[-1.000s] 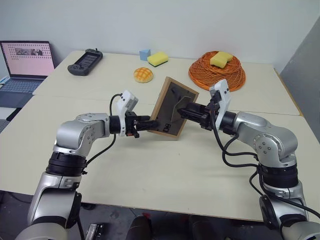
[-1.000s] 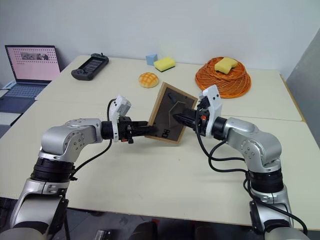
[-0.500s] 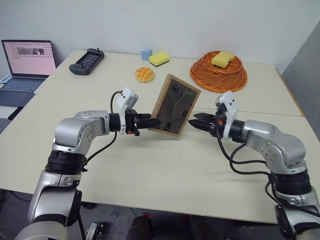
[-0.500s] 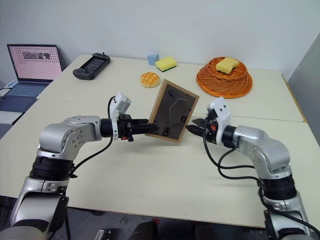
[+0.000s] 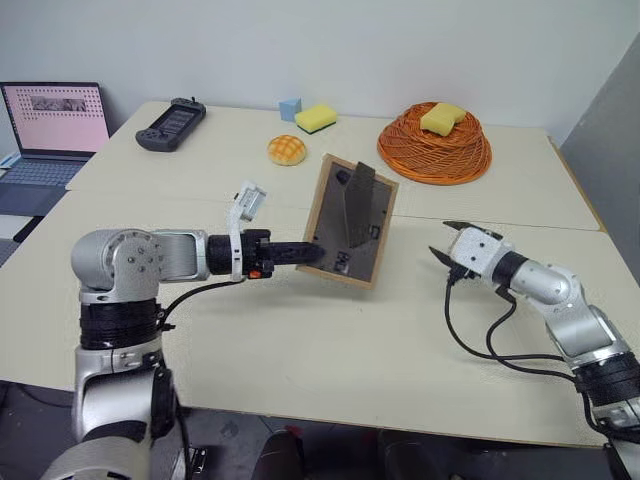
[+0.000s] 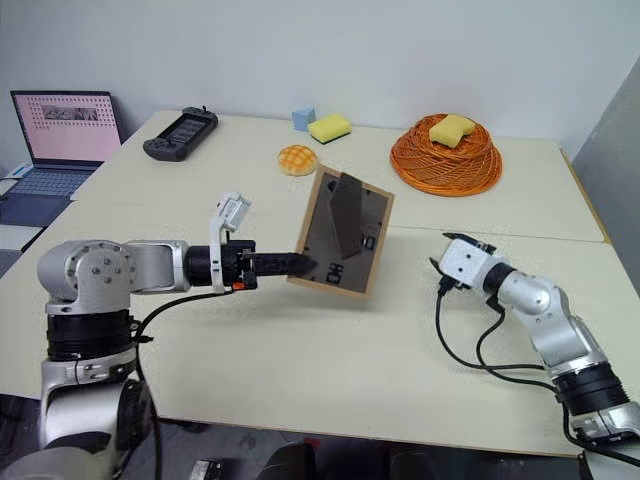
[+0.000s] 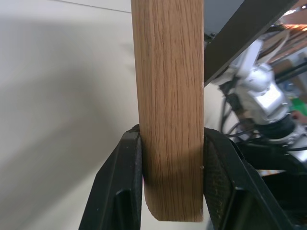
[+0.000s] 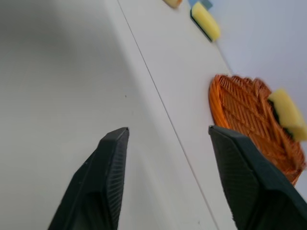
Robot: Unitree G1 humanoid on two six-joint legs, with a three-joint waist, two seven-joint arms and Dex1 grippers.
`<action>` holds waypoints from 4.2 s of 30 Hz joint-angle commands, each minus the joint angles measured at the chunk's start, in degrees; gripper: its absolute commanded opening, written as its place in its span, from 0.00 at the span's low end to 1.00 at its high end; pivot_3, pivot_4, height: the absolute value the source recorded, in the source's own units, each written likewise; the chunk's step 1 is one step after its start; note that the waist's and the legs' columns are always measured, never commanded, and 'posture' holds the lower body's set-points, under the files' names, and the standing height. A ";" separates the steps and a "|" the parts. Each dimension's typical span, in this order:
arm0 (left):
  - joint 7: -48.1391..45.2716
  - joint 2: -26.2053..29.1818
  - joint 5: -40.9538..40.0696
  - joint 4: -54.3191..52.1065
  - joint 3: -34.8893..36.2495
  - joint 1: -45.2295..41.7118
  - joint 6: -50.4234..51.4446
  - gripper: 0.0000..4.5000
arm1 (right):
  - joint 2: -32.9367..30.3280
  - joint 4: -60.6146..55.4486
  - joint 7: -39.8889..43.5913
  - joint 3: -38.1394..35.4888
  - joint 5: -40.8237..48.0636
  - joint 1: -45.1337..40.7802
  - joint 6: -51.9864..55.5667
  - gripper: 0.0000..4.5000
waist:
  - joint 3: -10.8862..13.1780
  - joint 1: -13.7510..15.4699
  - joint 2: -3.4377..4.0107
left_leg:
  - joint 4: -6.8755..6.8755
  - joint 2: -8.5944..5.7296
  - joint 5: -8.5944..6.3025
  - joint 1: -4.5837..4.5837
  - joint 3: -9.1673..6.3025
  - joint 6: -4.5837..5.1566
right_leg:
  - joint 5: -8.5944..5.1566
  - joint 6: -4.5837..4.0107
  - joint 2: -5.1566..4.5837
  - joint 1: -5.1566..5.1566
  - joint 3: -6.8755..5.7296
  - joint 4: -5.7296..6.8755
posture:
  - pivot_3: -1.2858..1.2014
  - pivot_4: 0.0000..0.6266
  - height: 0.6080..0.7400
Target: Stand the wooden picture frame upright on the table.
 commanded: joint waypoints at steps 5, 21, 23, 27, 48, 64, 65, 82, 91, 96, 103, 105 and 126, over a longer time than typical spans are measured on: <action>15.63 1.61 -21.03 5.23 3.24 -1.40 0.97 0.29 | 2.04 7.65 -12.71 1.22 -13.54 -6.49 -17.57 0.86 | 0.00 -0.25 0.00 | 0.03 0.03 0.08 0.15 0.05 -0.14 | 0.00 -0.01 -0.02 -0.01 0.03 0.29 | 0.52 0.24 1.00; 46.41 7.14 -61.77 6.73 -7.70 5.59 -10.04 0.29 | 5.00 13.51 -29.26 2.80 -27.16 -14.29 -29.87 0.86 | -0.01 -0.05 -0.01 | 0.18 -0.03 0.11 0.16 -0.03 -0.19 | 0.01 -0.02 -0.12 -0.03 0.02 0.59 | 0.52 0.24 1.00; 46.23 7.20 -62.09 6.33 -8.94 5.46 -11.00 0.29 | 4.98 13.62 -32.03 3.32 -29.82 -14.56 -31.72 0.86 | -0.01 0.06 -0.01 | 0.21 -0.04 0.11 0.16 -0.03 -0.20 | 0.01 -0.02 -0.12 -0.03 0.02 0.60 | 0.52 0.24 1.00; 45.22 7.75 -62.09 6.57 -10.27 4.77 -11.69 0.29 | 4.20 15.61 -37.15 4.46 -34.05 -15.00 -35.16 0.86 | -0.01 0.06 -0.01 | 0.26 -0.07 0.11 0.16 -0.03 -0.20 | 0.01 -0.02 -0.12 -0.02 0.01 0.61 | 0.52 0.24 1.00; 32.58 16.23 -62.09 9.03 -14.46 3.76 -7.47 0.29 | -1.43 25.77 -55.12 10.20 -46.03 -22.75 -48.93 0.86 | -0.01 -0.16 -0.01 | 0.41 -0.11 0.10 0.16 -0.07 -0.18 | 0.01 -0.02 -0.09 -0.01 0.03 0.68 | 0.52 0.24 1.00; 31.06 17.09 -62.09 9.52 -16.07 2.92 -7.89 0.29 | -1.46 18.07 -54.65 10.02 -46.41 -20.41 -50.86 0.86 | -0.01 -0.18 -0.01 | 0.48 -0.12 0.09 0.15 -0.10 -0.15 | 0.01 -0.02 -0.10 0.00 0.03 0.71 | 0.52 0.24 1.00; 31.08 17.10 -62.09 9.38 -16.11 2.91 -7.94 0.29 | -1.33 17.97 -54.49 10.04 -46.31 -20.28 -50.84 0.86 | -0.01 -0.18 -0.01 | 0.49 -0.12 0.08 0.15 -0.10 -0.15 | 0.01 -0.02 -0.09 0.00 0.03 0.71 | 0.52 0.24 1.00; 31.13 16.84 -62.09 9.00 -15.95 2.86 -8.48 0.29 | -0.67 18.46 -53.69 10.13 -45.91 -20.55 -51.28 0.35 | -0.01 -0.18 -0.01 | 0.52 -0.12 0.07 0.15 -0.10 -0.12 | 0.01 -0.02 -0.10 0.00 0.03 0.74 | 0.52 0.24 1.00; 31.84 16.50 -62.09 9.78 -15.98 2.52 -8.68 0.29 | -0.56 18.26 -53.24 9.87 -45.41 -20.09 -50.51 0.32 | -0.01 -0.18 0.00 | 0.53 -0.12 0.06 0.15 -0.10 -0.11 | 0.01 -0.02 -0.10 0.00 0.03 0.75 | 0.52 0.24 1.00; 33.18 16.01 -62.09 10.17 -15.74 2.36 -9.35 0.29 | -0.50 18.39 -53.25 10.05 -45.64 -19.84 -50.08 0.32 | -0.01 -0.18 -0.01 | 0.54 -0.12 0.06 0.15 -0.10 -0.11 | 0.01 -0.02 -0.10 0.00 0.03 0.76 | 0.52 0.24 1.00; 33.85 15.70 -62.09 10.03 -15.32 2.40 -9.59 0.46 | -0.40 18.54 -53.25 10.37 -45.83 -19.77 -49.80 0.32 | -0.01 -0.18 -0.01 | 0.55 -0.12 0.07 0.15 -0.10 -0.12 | 0.01 -0.02 -0.10 0.00 0.03 0.76 | 0.52 0.24 1.00; 33.32 15.85 -62.09 10.03 -15.31 2.24 -9.38 0.56 | -0.23 18.85 -53.15 10.36 -45.63 -19.95 -49.60 0.32 | -0.01 -0.20 -0.01 | 0.56 -0.12 0.07 0.15 -0.10 -0.12 | 0.01 -0.02 -0.10 0.01 0.03 0.76 | 0.52 0.24 1.00; 27.56 20.50 -51.88 -3.46 -3.50 8.82 -18.94 0.81 | -0.55 19.60 -51.62 9.86 -43.73 -19.29 -49.54 0.32 | -0.01 -0.23 -0.01 | 0.57 -0.10 0.08 0.15 -0.09 -0.15 | 0.01 -0.02 -0.10 0.01 0.03 0.77 | 0.52 0.24 1.00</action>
